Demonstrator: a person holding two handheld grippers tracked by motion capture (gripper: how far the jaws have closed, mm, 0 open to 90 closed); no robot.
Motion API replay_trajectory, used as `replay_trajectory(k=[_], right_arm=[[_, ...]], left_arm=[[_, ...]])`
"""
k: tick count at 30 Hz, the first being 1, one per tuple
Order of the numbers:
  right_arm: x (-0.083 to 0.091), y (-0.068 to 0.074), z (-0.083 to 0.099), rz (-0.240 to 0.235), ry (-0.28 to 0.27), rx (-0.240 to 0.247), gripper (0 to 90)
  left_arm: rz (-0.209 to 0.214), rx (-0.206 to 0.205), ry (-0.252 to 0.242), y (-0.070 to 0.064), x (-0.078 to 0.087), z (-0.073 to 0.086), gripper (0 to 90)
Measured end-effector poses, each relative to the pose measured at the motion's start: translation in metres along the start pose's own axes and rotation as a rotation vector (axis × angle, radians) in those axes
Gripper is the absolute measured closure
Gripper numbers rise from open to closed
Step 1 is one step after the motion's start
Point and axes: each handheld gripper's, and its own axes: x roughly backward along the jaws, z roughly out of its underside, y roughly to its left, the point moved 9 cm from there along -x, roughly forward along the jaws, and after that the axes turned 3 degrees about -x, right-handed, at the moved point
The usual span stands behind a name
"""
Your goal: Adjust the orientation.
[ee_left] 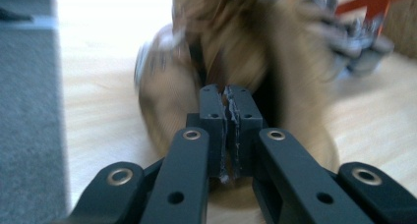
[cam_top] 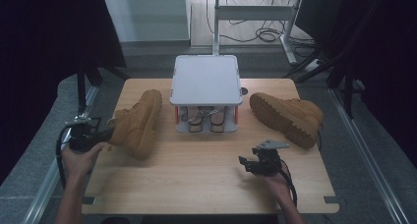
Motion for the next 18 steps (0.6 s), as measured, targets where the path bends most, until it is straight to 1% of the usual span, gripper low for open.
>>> replay_trajectory(k=[1, 3, 4, 7, 12, 13, 14, 15, 17, 18], right_arm=[[0.000, 0.000, 0.000, -0.001, -0.001, -0.002, 32.1], [0.001, -0.001, 0.000, 0.001, -0.001, -0.004, 32.1], [0.001, -0.002, 0.000, 0.001, -0.003, -0.006, 32.1], [0.002, -0.002, -0.001, 0.002, -0.005, -0.004, 32.1], [0.001, -0.003, 0.000, 0.002, -0.002, -0.008, 32.1], [0.002, -0.004, 0.000, 0.005, -0.004, -0.005, 32.1], [0.003, -0.004, -0.001, 0.006, -0.006, -0.005, 32.1], [0.003, -0.004, -0.001, 0.005, -0.010, -0.007, 32.1], [0.004, -0.005, -0.001, 0.007, -0.011, -0.011, 32.1], [0.004, -0.006, -0.001, 0.009, -0.010, -0.011, 32.1]], left_arm=[[0.002, 0.001, -0.004, -0.003, -0.003, -0.002, 87.4], [-0.033, -0.029, 0.023, -0.008, -0.009, -0.005, 88.5], [-0.034, -0.036, 0.033, -0.011, -0.012, -0.007, 89.0], [-0.006, -0.060, 0.038, -0.024, -0.018, -0.012, 89.0], [0.037, -0.120, 0.071, -0.055, -0.031, -0.021, 89.2], [0.048, -0.125, 0.077, -0.061, -0.035, -0.022, 89.4], [0.051, -0.137, 0.082, -0.066, -0.038, -0.022, 89.3], [0.037, -0.151, 0.085, -0.070, -0.040, -0.024, 89.0], [0.029, -0.156, 0.091, -0.074, -0.043, -0.025, 88.3], [0.025, -0.152, 0.093, -0.075, -0.043, -0.026, 88.0]])
